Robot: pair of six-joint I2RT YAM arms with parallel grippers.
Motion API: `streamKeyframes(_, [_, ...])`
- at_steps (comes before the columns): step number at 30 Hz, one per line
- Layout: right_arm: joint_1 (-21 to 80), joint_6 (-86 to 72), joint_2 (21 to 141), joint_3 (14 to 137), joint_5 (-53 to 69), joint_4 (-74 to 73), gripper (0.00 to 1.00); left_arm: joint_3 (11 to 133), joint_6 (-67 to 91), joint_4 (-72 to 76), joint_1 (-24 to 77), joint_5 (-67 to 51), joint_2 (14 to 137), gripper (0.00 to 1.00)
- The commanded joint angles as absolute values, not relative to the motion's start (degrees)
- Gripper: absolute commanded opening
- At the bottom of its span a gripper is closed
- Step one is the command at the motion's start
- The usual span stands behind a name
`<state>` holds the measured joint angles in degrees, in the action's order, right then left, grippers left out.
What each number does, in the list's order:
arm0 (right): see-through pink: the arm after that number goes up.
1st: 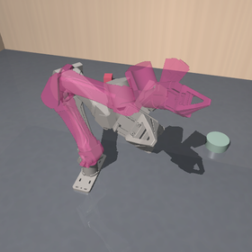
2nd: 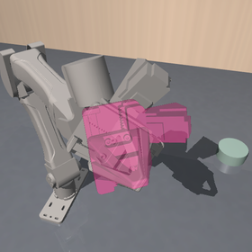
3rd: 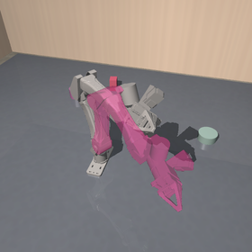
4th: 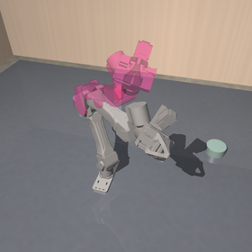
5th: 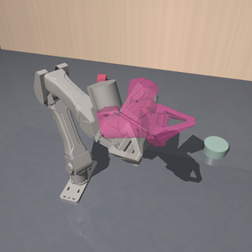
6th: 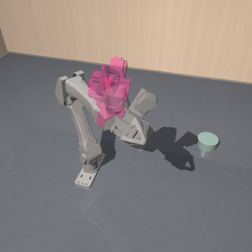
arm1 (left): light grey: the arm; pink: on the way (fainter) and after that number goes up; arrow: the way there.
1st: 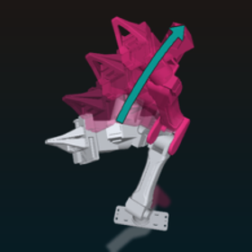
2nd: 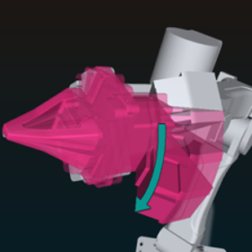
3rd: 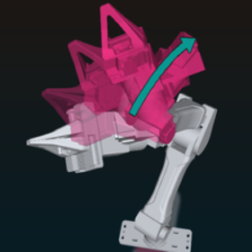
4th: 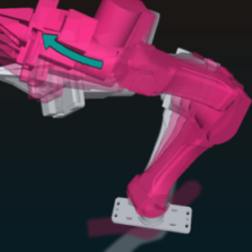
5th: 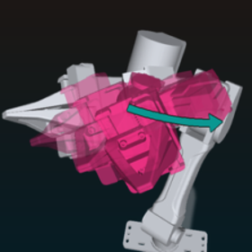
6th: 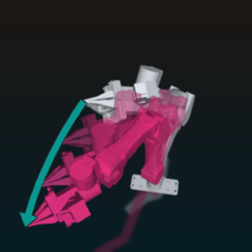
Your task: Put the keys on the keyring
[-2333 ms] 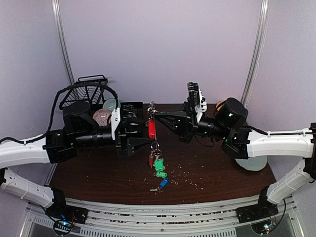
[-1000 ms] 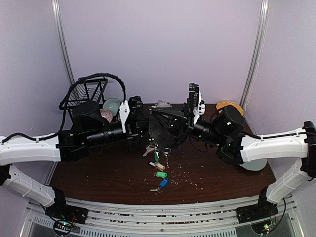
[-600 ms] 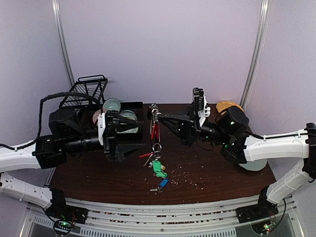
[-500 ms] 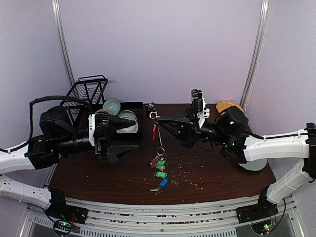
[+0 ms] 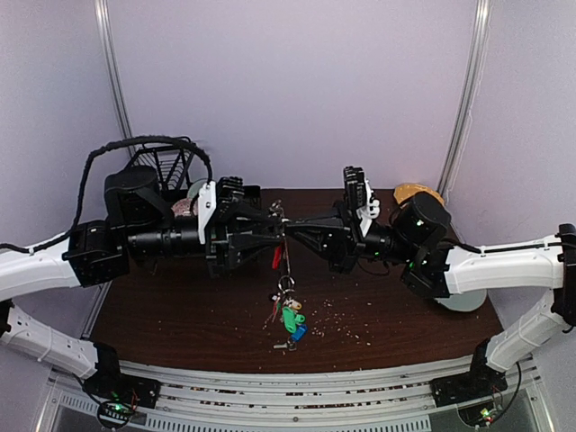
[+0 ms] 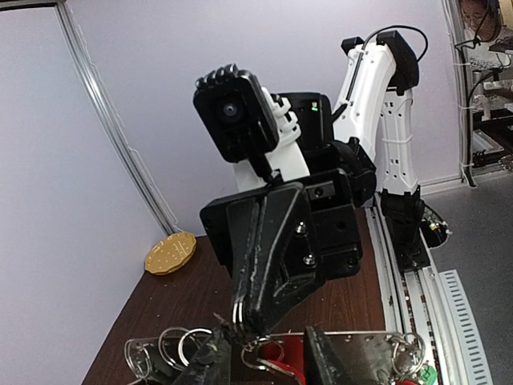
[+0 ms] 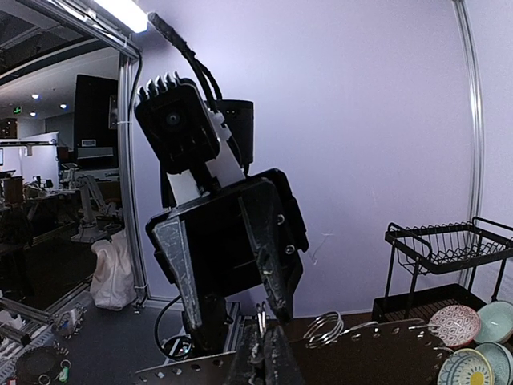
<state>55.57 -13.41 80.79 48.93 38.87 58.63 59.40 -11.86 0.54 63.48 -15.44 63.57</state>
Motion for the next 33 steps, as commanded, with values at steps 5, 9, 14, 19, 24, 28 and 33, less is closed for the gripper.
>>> streamKeyframes(5, [56.4, -11.7, 79.4, 51.5, 39.5, 58.9, 0.00, 61.2, -11.2, 2.2, 63.5, -11.3, 64.5, 0.22])
streamKeyframes(9, [56.5, -10.1, 79.2, 51.9, 39.4, 56.8, 0.00, 61.5, -11.1, 2.2, 63.5, -12.2, 64.8, 0.15])
streamKeyframes(14, [56.7, -9.3, 79.1, 52.2, 39.5, 55.5, 0.00, 61.2, -10.9, 2.8, 63.5, -11.3, 64.5, 0.00])
streamKeyframes(19, [56.0, -7.0, 76.6, 51.4, 37.4, 50.4, 0.11, 63.8, -13.2, -3.8, 63.5, -4.9, 64.5, 0.00])
streamKeyframes(24, [55.0, 3.8, 72.2, 51.7, 32.5, 32.8, 0.43, 72.8, -14.5, -19.1, 63.5, 3.9, 67.8, 0.00])
streamKeyframes(28, [54.4, 4.1, 71.2, 52.3, 24.6, 24.3, 0.49, 76.2, -11.9, -22.0, 63.6, 8.1, 70.3, 0.00])
streamKeyframes(33, [60.6, -3.5, 72.4, 55.1, 4.6, 24.4, 0.50, 79.1, -5.2, -21.2, 63.9, 15.7, 73.8, 0.00])
